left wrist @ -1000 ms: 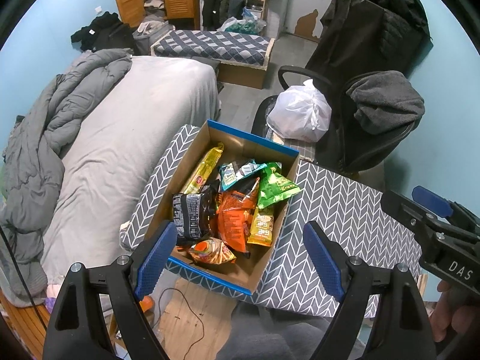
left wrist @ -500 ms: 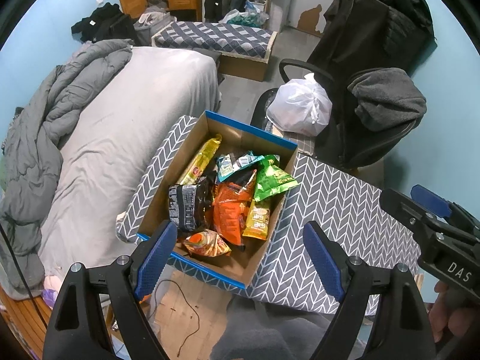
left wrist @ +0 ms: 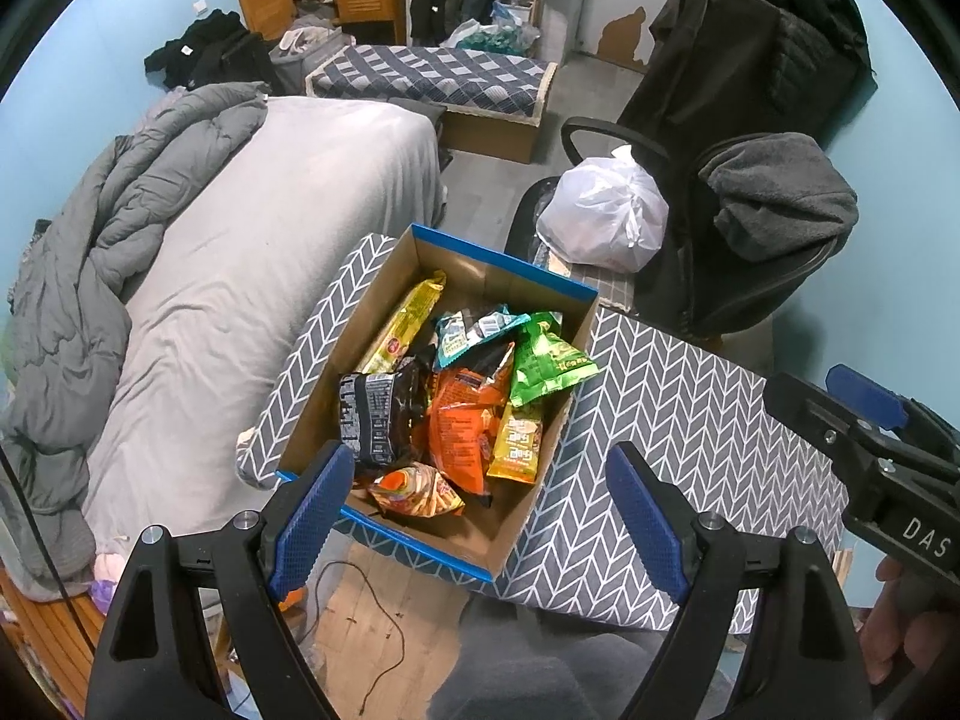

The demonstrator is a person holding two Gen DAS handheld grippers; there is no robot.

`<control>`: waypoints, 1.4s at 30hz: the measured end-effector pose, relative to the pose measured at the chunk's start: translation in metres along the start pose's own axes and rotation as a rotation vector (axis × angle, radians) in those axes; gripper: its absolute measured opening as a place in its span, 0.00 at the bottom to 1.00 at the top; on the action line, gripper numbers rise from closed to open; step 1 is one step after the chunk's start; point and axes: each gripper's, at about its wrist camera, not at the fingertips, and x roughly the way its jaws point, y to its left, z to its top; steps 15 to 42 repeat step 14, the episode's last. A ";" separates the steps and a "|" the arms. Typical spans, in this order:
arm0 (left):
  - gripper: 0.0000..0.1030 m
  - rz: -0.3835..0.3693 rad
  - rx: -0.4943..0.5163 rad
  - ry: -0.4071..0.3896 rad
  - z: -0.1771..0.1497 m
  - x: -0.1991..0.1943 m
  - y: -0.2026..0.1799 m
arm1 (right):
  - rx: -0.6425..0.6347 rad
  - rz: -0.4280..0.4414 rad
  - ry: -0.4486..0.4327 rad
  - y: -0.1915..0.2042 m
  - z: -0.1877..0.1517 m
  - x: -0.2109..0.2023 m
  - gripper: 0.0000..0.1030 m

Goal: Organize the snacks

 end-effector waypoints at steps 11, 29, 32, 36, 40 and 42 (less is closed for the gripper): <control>0.85 0.009 -0.013 0.000 -0.001 0.000 0.003 | -0.018 0.020 0.015 -0.002 0.006 0.006 0.80; 0.85 0.014 -0.020 0.002 -0.002 0.000 0.004 | -0.020 0.025 0.019 -0.002 0.008 0.007 0.80; 0.85 0.014 -0.020 0.002 -0.002 0.000 0.004 | -0.020 0.025 0.019 -0.002 0.008 0.007 0.80; 0.85 0.014 -0.020 0.002 -0.002 0.000 0.004 | -0.020 0.025 0.019 -0.002 0.008 0.007 0.80; 0.85 0.014 -0.020 0.002 -0.002 0.000 0.004 | -0.020 0.025 0.019 -0.002 0.008 0.007 0.80; 0.85 0.014 -0.020 0.002 -0.002 0.000 0.004 | -0.020 0.025 0.019 -0.002 0.008 0.007 0.80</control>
